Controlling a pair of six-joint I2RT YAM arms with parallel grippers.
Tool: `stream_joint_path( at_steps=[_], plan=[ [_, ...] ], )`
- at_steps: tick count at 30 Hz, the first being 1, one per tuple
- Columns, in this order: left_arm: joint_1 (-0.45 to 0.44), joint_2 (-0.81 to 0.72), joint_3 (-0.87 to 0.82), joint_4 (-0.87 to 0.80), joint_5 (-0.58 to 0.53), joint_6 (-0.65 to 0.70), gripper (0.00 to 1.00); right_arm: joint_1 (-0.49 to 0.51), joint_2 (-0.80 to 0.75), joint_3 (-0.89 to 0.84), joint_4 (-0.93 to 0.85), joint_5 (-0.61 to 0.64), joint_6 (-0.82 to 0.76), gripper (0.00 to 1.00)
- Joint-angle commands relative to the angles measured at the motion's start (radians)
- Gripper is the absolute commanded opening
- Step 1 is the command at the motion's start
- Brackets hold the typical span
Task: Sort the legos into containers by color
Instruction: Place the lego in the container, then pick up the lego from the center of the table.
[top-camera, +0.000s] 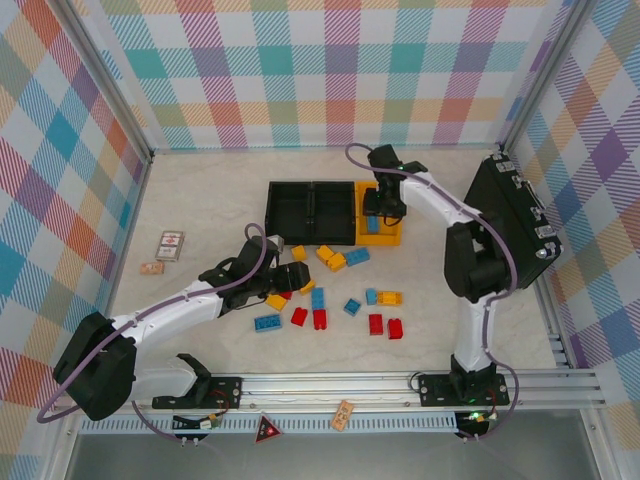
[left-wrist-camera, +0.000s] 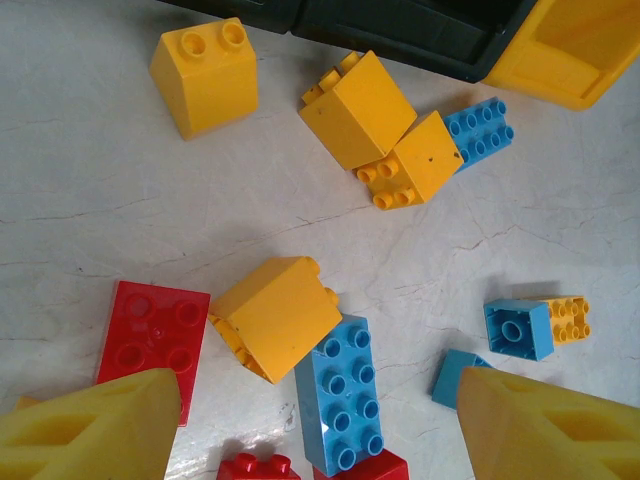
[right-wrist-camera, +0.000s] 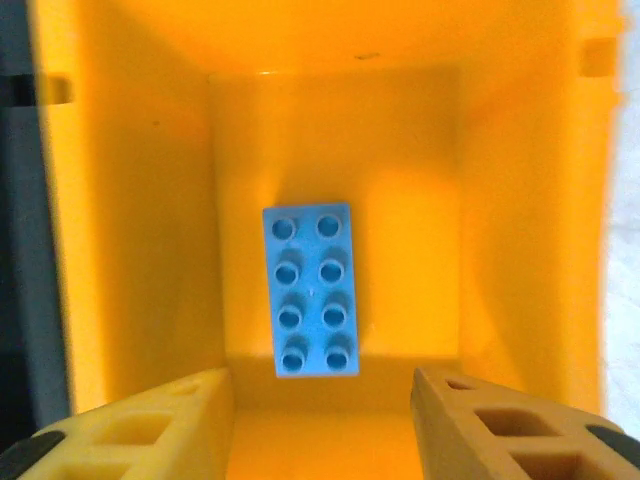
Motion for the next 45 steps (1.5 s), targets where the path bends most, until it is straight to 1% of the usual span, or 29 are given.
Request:
stream_joint_path(
  at_steps=[1,11,20,25,28,35,45],
  plan=[
    [-0.015,0.017,0.033,0.016,0.000,0.000,0.73,0.002,-0.125,-0.062,0.004,-0.006,0.005,0.52],
    [-0.023,0.077,0.062,0.040,0.056,0.017,0.73,0.017,-0.396,-0.374,0.029,-0.051,0.036,0.57],
    [-0.041,0.124,0.081,0.058,0.091,0.026,0.73,0.032,-0.549,-0.591,-0.001,-0.071,0.079,0.60],
    [-0.058,0.147,0.089,0.064,0.086,0.028,0.73,0.045,-0.613,-0.702,-0.008,-0.084,0.118,0.65],
    [-0.067,0.163,0.094,0.070,0.087,0.028,0.73,0.061,-0.625,-0.762,-0.002,-0.095,0.143,0.68],
    [-0.077,0.184,0.105,0.062,0.080,0.031,0.73,0.131,-0.595,-0.847,0.050,-0.104,0.210,0.69],
    [-0.084,0.166,0.085,0.057,0.061,0.026,0.73,0.200,-0.522,-0.849,0.095,-0.096,0.238,0.69]
  ],
)
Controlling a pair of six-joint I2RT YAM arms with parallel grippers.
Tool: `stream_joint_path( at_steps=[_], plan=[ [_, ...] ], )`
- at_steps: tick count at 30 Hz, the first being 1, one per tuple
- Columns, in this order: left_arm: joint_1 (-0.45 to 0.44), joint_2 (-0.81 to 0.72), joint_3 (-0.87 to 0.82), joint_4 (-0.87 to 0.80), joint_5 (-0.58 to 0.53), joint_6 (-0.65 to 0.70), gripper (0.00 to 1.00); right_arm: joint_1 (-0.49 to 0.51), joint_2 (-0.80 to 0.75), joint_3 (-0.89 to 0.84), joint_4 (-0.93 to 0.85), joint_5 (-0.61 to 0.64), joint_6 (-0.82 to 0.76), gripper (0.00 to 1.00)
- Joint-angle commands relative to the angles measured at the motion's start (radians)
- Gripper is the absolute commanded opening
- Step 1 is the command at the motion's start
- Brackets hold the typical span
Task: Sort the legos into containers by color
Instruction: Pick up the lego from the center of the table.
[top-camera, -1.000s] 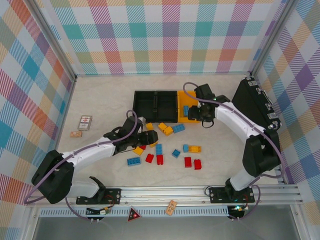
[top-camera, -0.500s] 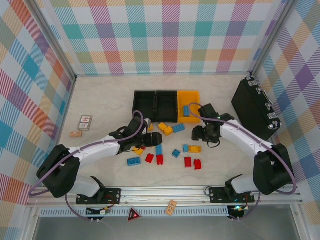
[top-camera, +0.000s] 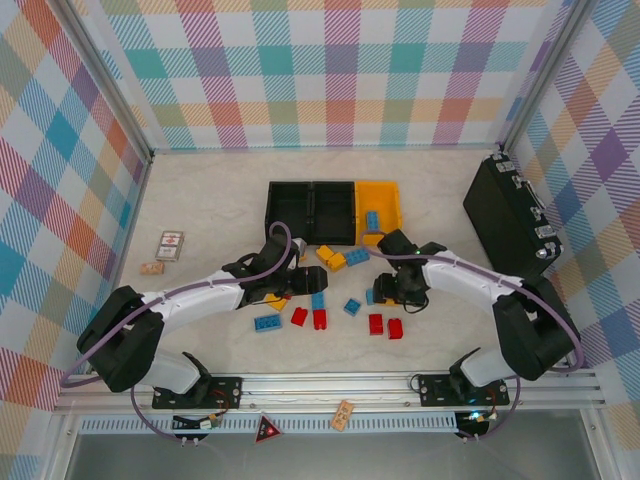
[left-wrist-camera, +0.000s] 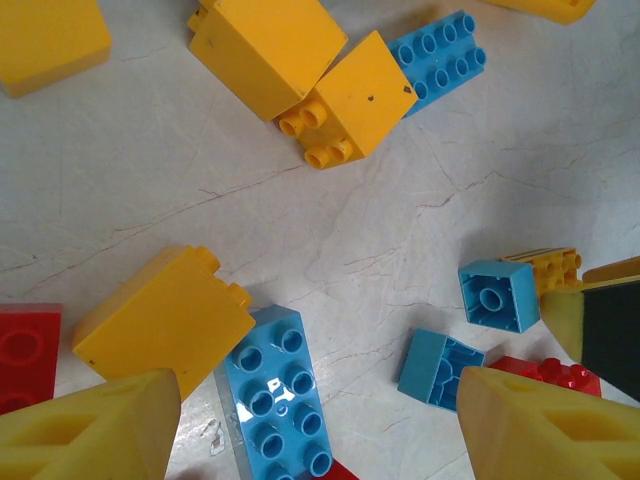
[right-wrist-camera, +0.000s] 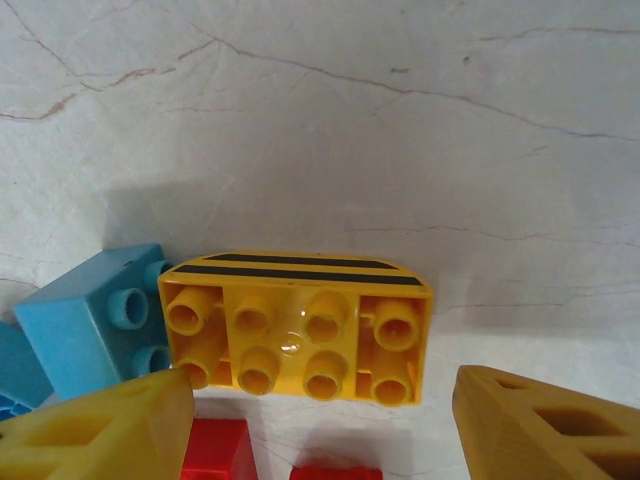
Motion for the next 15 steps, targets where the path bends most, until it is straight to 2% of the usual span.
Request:
stream_joint_path(
  at_steps=[1,12,15],
  plan=[
    [-0.011,-0.012,0.005,0.005,-0.010,0.005,0.73,0.020,0.024,0.008,0.022,-0.005,0.025,0.70],
    [-0.012,-0.006,-0.004,0.005,-0.022,0.004,0.73,0.031,0.100,0.032,0.034,0.038,0.024,0.71],
    [-0.013,0.006,0.000,0.008,-0.020,0.002,0.73,0.031,0.104,0.040,0.042,0.062,0.021,0.68]
  ],
)
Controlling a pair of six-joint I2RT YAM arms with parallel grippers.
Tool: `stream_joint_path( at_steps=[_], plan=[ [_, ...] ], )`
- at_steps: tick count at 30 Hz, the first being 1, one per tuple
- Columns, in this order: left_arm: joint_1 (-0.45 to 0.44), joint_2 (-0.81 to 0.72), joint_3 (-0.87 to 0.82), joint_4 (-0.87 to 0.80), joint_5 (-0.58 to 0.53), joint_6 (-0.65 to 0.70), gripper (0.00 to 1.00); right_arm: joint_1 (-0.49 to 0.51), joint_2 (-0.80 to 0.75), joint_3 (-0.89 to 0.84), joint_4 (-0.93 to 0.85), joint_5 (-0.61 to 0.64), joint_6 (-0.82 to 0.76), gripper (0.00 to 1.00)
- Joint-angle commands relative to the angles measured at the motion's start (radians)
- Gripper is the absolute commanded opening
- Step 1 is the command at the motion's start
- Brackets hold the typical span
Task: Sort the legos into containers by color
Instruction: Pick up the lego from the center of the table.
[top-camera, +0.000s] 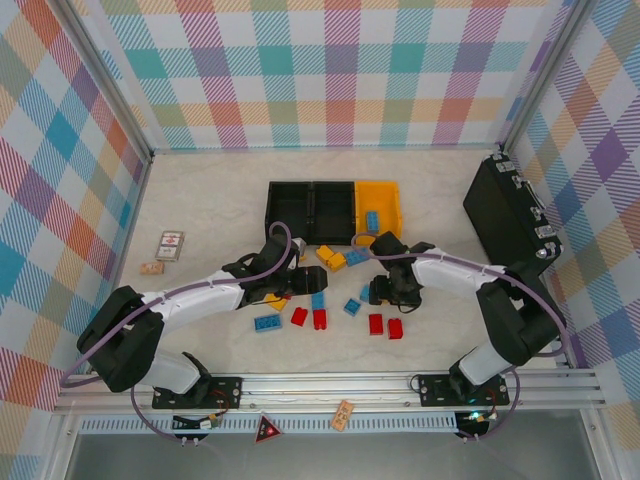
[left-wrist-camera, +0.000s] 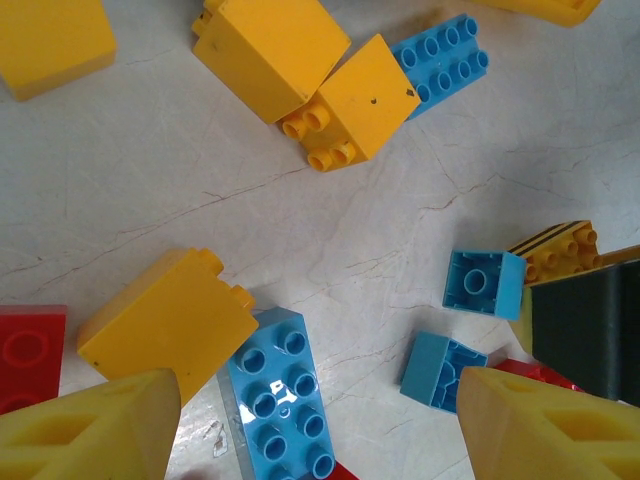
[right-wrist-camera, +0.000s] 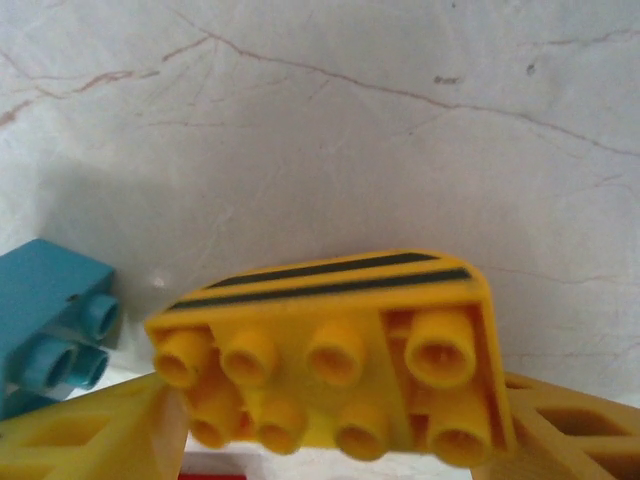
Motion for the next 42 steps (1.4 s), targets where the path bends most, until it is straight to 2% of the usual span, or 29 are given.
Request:
stream_joint_path(
  at_steps=[1,4,12,21,31,42],
  plan=[
    [-0.012,0.008,0.000,0.009,-0.012,0.004,0.73,0.008,0.006,0.026,0.013,0.043,0.011,0.66],
    [-0.012,0.018,0.001,0.011,-0.011,0.002,0.73,0.007,0.018,0.047,0.015,0.069,-0.009,0.63],
    [-0.013,0.028,0.000,0.015,-0.013,0.002,0.73,0.006,0.122,0.108,-0.006,0.111,-0.051,0.71],
    [-0.011,0.038,0.003,0.015,-0.017,0.002,0.73,0.006,0.197,0.148,-0.003,0.149,-0.084,0.72],
    [-0.013,0.048,0.016,0.015,-0.017,0.002,0.72,0.005,0.130,0.173,-0.034,0.154,-0.119,0.58],
    [-0.011,-0.027,0.005,0.002,-0.067,-0.010,0.72,0.005,0.062,0.315,-0.090,0.123,-0.162,0.56]
  ],
)
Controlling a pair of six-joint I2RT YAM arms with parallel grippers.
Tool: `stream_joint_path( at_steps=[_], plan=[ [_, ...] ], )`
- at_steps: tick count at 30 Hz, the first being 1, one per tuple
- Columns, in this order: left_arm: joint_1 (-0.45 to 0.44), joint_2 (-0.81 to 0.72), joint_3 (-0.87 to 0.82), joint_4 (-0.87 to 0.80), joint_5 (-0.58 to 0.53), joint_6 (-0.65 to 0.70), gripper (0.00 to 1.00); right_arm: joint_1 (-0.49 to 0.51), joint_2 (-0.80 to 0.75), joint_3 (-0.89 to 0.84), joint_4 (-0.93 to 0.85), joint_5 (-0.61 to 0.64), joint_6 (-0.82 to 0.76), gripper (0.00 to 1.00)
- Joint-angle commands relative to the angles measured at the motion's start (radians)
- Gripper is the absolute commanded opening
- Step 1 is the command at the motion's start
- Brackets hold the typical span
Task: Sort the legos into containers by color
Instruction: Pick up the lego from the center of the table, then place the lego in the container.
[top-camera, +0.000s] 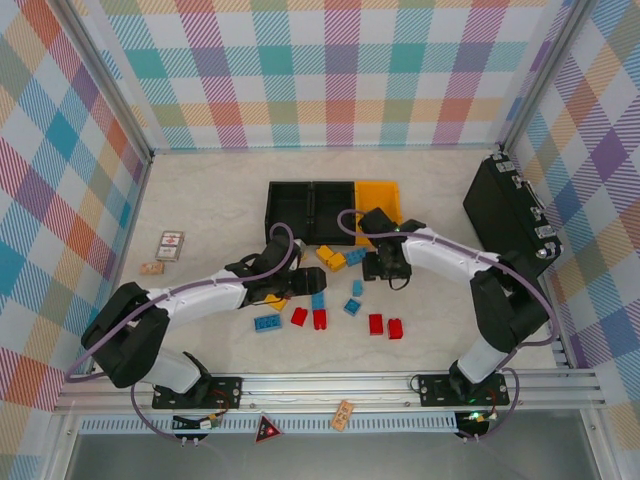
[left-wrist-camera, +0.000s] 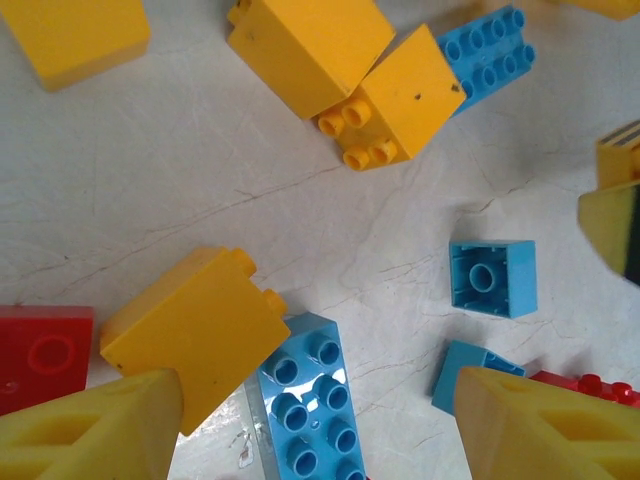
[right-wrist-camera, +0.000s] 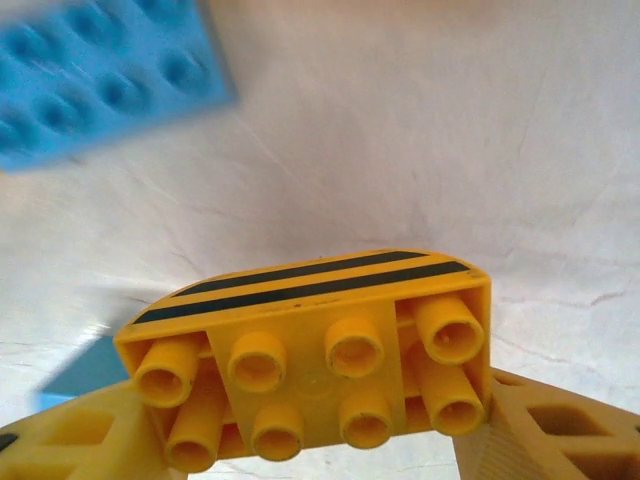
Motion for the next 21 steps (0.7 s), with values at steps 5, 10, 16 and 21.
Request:
stream_joint_path(
  at_steps=[5,10,16,21],
  plan=[
    [-0.011,-0.107,0.003,-0.032,-0.080,-0.019,0.72,0.001,0.031,0.191,-0.037,-0.043,-0.057,0.55],
    [0.000,-0.161,0.008,-0.095,-0.126,-0.037,0.73,0.004,0.120,0.337,-0.051,-0.075,-0.081,0.55],
    [0.052,-0.240,-0.024,-0.114,-0.118,-0.080,0.73,0.019,0.254,0.503,-0.074,-0.087,-0.107,0.55],
    [0.117,-0.296,-0.053,-0.091,-0.060,-0.105,0.73,0.023,0.363,0.625,-0.098,-0.086,-0.122,0.55]
  ],
)
